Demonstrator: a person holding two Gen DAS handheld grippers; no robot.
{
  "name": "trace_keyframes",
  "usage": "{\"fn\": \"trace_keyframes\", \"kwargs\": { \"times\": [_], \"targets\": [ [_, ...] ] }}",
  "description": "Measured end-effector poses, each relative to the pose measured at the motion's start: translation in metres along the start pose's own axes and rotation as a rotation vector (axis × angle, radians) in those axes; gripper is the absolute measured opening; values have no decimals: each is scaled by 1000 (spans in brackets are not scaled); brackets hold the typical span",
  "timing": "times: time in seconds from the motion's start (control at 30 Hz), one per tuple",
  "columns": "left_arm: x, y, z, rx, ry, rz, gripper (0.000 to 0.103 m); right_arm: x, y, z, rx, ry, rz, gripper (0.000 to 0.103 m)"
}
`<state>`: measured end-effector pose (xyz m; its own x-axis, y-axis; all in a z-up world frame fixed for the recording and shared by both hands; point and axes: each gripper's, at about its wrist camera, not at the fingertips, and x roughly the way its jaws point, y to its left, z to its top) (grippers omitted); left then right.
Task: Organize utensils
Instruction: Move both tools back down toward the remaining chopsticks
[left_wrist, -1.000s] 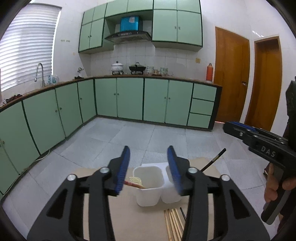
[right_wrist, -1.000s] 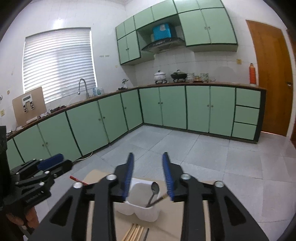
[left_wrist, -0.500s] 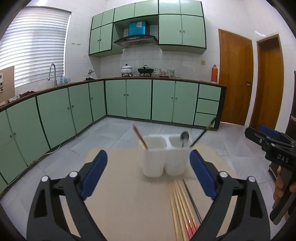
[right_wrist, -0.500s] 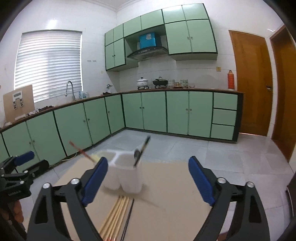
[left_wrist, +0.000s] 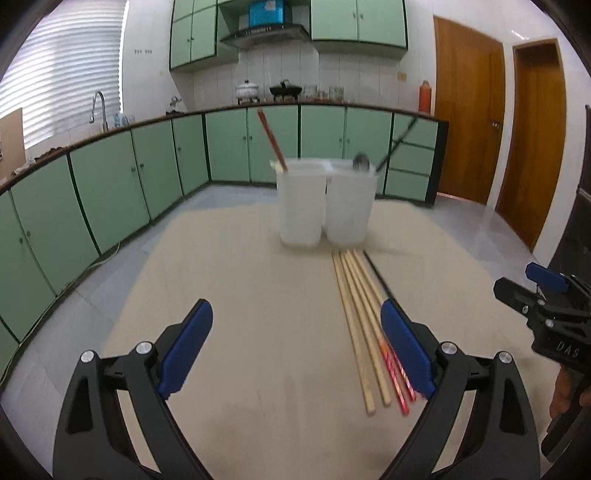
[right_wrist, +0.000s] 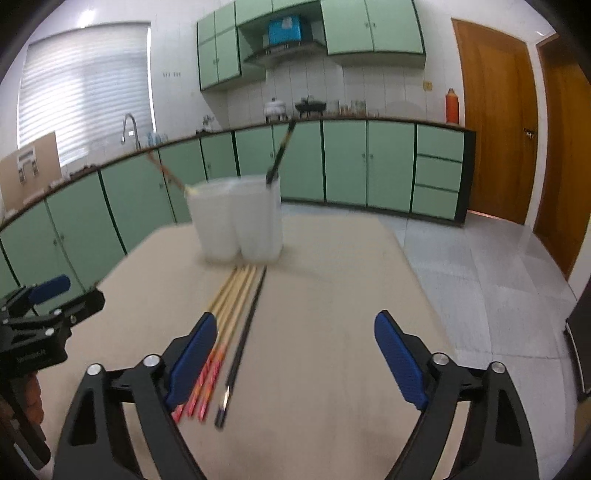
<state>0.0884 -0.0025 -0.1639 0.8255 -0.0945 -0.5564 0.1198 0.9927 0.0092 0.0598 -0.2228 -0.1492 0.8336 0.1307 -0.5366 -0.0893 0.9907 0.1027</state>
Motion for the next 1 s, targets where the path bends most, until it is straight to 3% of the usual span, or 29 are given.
{"fn": "trace_keyframes", "kwargs": {
  "times": [0.37, 1.0],
  "targets": [
    [9, 0, -34, -7, 99, -6, 89, 5, 27, -48, -25, 101, 39, 61],
    [26, -3, -47, -31, 156, -17, 89, 22, 49, -72, -55, 189, 41, 36]
  ]
}}
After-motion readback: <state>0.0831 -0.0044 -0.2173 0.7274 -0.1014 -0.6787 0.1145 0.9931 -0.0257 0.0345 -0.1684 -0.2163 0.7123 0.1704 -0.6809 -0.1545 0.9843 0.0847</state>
